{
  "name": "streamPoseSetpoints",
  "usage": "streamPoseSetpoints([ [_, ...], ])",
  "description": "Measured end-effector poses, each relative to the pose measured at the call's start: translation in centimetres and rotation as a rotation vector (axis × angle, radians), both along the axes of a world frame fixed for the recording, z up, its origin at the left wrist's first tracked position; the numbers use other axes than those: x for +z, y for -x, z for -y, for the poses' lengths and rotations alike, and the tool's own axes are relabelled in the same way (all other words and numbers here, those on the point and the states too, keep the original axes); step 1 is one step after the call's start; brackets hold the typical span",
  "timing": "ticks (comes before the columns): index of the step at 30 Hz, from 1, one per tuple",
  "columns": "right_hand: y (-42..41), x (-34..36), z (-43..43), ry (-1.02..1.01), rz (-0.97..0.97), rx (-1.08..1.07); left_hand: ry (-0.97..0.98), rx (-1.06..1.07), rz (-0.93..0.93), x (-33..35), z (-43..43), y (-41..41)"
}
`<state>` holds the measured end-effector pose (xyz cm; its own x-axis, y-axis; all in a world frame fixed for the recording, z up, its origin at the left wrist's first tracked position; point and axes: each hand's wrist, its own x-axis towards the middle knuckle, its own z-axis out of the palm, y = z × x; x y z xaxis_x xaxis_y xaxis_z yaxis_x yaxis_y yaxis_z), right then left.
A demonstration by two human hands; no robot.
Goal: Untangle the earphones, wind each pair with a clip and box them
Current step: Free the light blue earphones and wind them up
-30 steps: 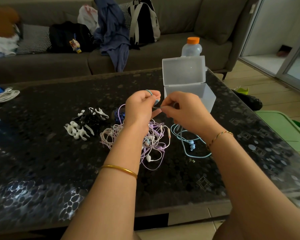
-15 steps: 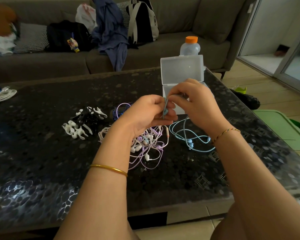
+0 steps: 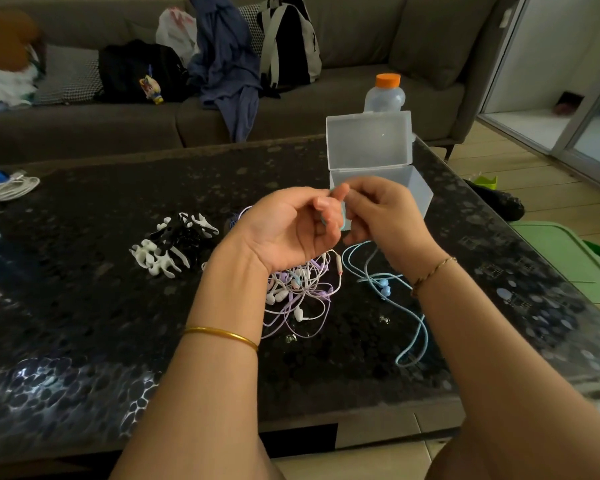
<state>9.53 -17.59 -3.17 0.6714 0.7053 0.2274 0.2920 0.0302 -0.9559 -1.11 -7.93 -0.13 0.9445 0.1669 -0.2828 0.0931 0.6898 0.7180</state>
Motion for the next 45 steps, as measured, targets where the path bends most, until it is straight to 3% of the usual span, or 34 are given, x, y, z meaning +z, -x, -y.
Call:
streamPoseSetpoints([
  [4, 0.1, -0.1, -0.5, -0.035, 0.062, -0.121, 0.049, -0.005, 0.039, -0.3, -0.1, -0.1],
  [9, 0.7, -0.3, -0.7, 0.175, 0.002, 0.095, 0.115, 0.304, 0.093, -0.3, -0.5, -0.2],
  [13, 0.9, 0.4, -0.5, 0.293, 0.13, 0.153, -0.302, 0.484, 0.036, -0.7, -0.4, -0.3],
  [19, 1.3, 1.0, -0.2, 0.365, 0.329, 0.199, -0.604, 0.603, -0.011, -1.2, 0.0, -0.7],
  [22, 1.2, 1.5, 0.1, 0.334, 0.365, 0.197, -0.984, 0.659, -0.047, -1.9, -0.2, -0.8],
  [25, 0.5, 1.8, 0.2, 0.305, 0.486, 0.073, -1.305, 0.59, -0.039, -2.1, -0.4, -0.8],
  [27, -0.1, 1.6, 0.2, 0.306, 0.565, -0.009, -1.397, 0.479, -0.077, -2.3, -0.5, -0.9],
  [31, -0.9, 1.2, 0.2, 0.256, 0.674, -0.214, -1.329, 0.238, -0.177, -2.1, -0.2, -0.7],
  [35, -1.3, 0.7, 0.1, 0.16, 0.609, -0.269, -1.079, 0.134, -0.131, -1.3, 0.4, -0.5],
  [39, -1.1, 0.2, -0.1, 0.083, 0.398, -0.181, -0.774, 0.1, -0.001, -1.0, 0.5, -0.5],
  [42, -0.4, 0.1, -0.3, 0.066, 0.081, 0.001, -0.484, 0.135, 0.09, -0.7, 0.2, -0.4],
  [45, 0.0, -0.1, -0.5, 0.18, -0.073, 0.136, -0.263, 0.19, 0.144, -0.7, 0.1, -0.4],
])
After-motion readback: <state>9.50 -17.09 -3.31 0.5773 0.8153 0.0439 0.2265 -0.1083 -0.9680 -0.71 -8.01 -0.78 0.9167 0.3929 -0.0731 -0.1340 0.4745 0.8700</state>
